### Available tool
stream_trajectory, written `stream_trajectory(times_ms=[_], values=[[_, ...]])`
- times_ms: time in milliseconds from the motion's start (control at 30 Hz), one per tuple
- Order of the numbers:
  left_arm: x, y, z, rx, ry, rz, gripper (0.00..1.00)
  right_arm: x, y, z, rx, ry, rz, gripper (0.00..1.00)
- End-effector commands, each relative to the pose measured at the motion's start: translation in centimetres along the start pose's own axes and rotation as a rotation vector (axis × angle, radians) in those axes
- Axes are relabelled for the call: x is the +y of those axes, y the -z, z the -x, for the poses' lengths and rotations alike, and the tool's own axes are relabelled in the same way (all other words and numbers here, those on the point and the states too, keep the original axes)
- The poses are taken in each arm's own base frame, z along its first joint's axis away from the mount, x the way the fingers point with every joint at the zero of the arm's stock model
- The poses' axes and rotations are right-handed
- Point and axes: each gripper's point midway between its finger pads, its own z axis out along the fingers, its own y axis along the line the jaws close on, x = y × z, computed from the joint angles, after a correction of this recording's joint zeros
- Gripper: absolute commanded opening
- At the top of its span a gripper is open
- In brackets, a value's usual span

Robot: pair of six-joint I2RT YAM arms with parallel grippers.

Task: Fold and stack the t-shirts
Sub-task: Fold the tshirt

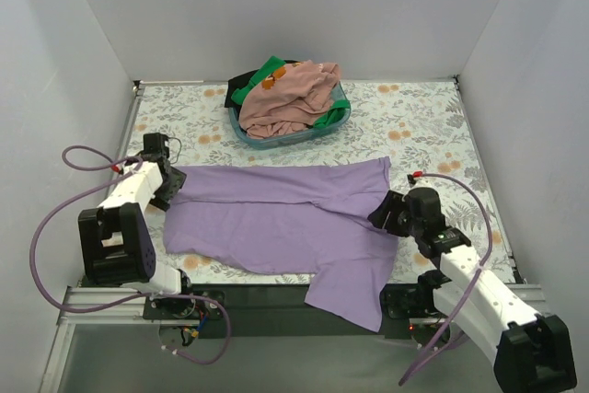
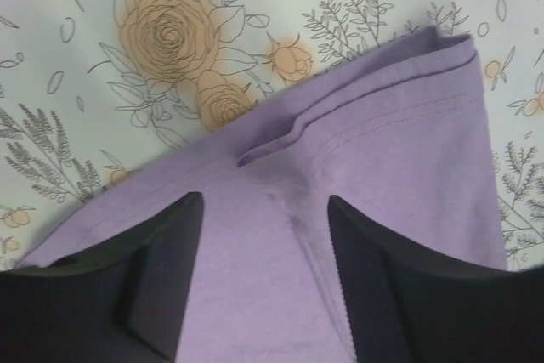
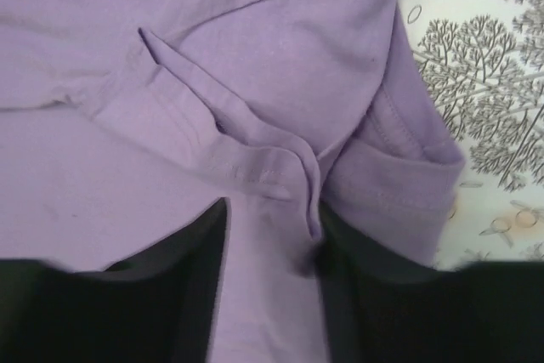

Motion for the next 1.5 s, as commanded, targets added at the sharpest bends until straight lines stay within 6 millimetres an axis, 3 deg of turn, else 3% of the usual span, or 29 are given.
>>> stream_trajectory(times_ms=[0, 100, 167, 267, 300, 367, 433, 533, 600, 633, 767, 867, 1133, 1267, 1333, 1433, 1467], values=[[0.3, 2.4, 1.2, -0.027, 0.054, -0.019, 0.63, 1.9, 2.0, 1.6, -0.047, -0.038, 0.037, 0.66], [-0.2, 4.3, 2.4, -0.06, 0.073, -0.049, 0.72, 2.8, 3.8, 3.5, -0.101, -0.009, 0.045, 0.98], [-1.1, 5.8, 3.4, -0.082, 0.076, -0.103, 0.76, 3.5, 4.8, 5.5, -0.159, 0.036, 0.047, 0.98], [-2.8, 7.0, 3.6, -0.063, 0.036, -0.199, 0.8, 4.3, 4.8, 6.6, -0.155, 0.111, 0.057, 0.98], [-3.9, 7.1, 3.8, -0.065, 0.026, -0.24, 0.87, 4.9, 4.6, 7.5, -0.151, 0.124, 0.054, 0.98], [-5.3, 6.9, 3.1, -0.016, -0.001, -0.291, 0.87, 5.6, 3.4, 7.4, -0.092, 0.167, 0.074, 0.98], [-6.3, 6.6, 2.9, 0.01, -0.024, -0.312, 0.88, 7.2, 3.0, 8.6, -0.083, 0.198, 0.115, 0.98], [-7.8, 4.5, 1.7, 0.074, -0.08, -0.333, 0.88, 8.9, 0.7, 7.8, 0.002, 0.259, 0.175, 0.98], [-8.3, 2.8, 0.6, 0.124, -0.1, -0.327, 0.88, 9.0, -1.3, 6.4, 0.087, 0.303, 0.162, 0.98], [-8.3, 2.3, 0.2, 0.137, -0.111, -0.324, 0.88, 10.0, -1.8, 6.4, 0.097, 0.334, 0.173, 0.98], [-7.9, 0.1, -1.0, 0.166, -0.118, -0.288, 0.88, 10.2, -4.8, 3.9, 0.226, 0.38, 0.155, 0.98], [-7.0, -1.0, -1.4, 0.156, -0.115, -0.252, 0.89, 10.5, -5.6, 2.2, 0.281, 0.408, 0.158, 0.98], [-3.9, -3.3, -2.8, 0.16, -0.11, -0.129, 0.89, 10.7, -4.4, -3.5, 0.415, 0.45, 0.219, 0.98], [-3.1, -3.4, -3.0, 0.152, -0.109, -0.115, 0.89, 13.4, -1.3, -5.8, 0.464, 0.486, 0.383, 0.98], [-2.9, -3.3, -2.8, 0.144, -0.109, -0.108, 0.89, 13.8, 0.0, -6.9, 0.48, 0.501, 0.425, 0.98], [-2.7, -3.1, -2.7, 0.134, -0.11, -0.103, 0.89, 13.9, 1.2, -5.9, 0.407, 0.507, 0.437, 0.98], [-2.6, -3.1, -2.6, 0.13, -0.108, -0.101, 0.89, 13.9, 1.3, -4.7, 0.345, 0.514, 0.412, 0.98]])
